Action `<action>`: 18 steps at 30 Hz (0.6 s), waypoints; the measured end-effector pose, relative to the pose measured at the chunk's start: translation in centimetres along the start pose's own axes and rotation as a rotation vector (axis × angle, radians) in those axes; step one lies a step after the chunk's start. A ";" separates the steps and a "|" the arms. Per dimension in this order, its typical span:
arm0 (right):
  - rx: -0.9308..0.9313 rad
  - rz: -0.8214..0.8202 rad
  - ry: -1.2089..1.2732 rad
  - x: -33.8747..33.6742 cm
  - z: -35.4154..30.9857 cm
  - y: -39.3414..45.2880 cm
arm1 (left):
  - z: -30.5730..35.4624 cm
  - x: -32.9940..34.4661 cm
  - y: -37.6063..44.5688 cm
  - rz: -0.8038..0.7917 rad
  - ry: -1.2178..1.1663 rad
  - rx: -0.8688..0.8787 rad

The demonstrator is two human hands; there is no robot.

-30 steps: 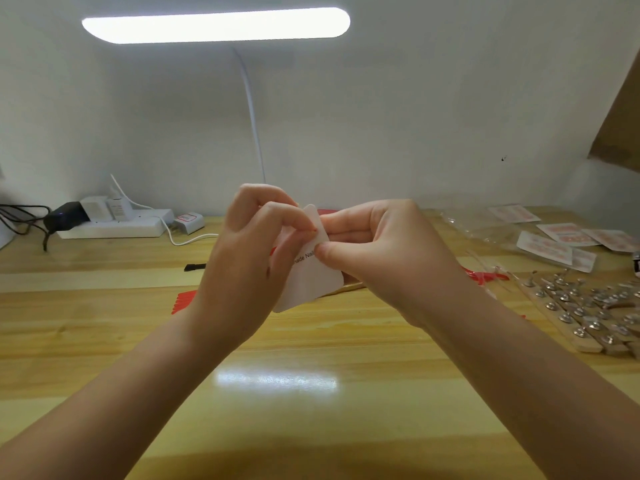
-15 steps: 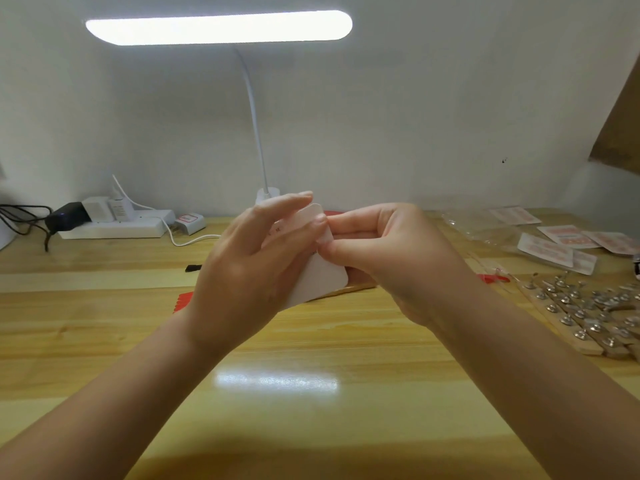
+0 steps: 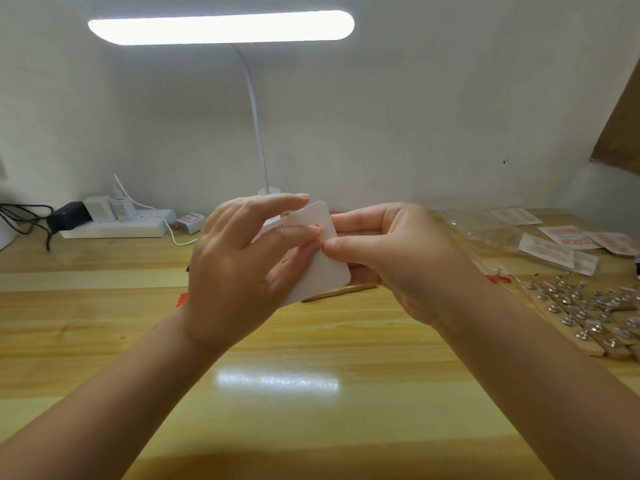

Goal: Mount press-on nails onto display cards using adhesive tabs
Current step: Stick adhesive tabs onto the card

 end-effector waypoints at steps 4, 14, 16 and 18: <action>0.002 0.010 -0.023 -0.1 0.0 0.0 | -0.4 0.1 -0.1 0.000 -0.061 -0.084; -0.024 0.035 -0.053 0.0 -0.4 -0.3 | 0.2 0.0 0.8 -0.047 -0.001 -0.043; -0.015 0.020 -0.028 0.1 -0.5 -0.3 | 0.3 -0.2 0.7 -0.019 0.022 -0.003; -0.010 0.012 -0.020 0.1 -0.5 -0.3 | 0.2 -0.2 0.7 -0.015 0.030 -0.003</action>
Point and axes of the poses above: each hand's wrist, its own y-axis towards the middle knuckle, its own x-axis out of the palm, z = x × y, the point moved 8 cm from there along y, towards the middle knuckle
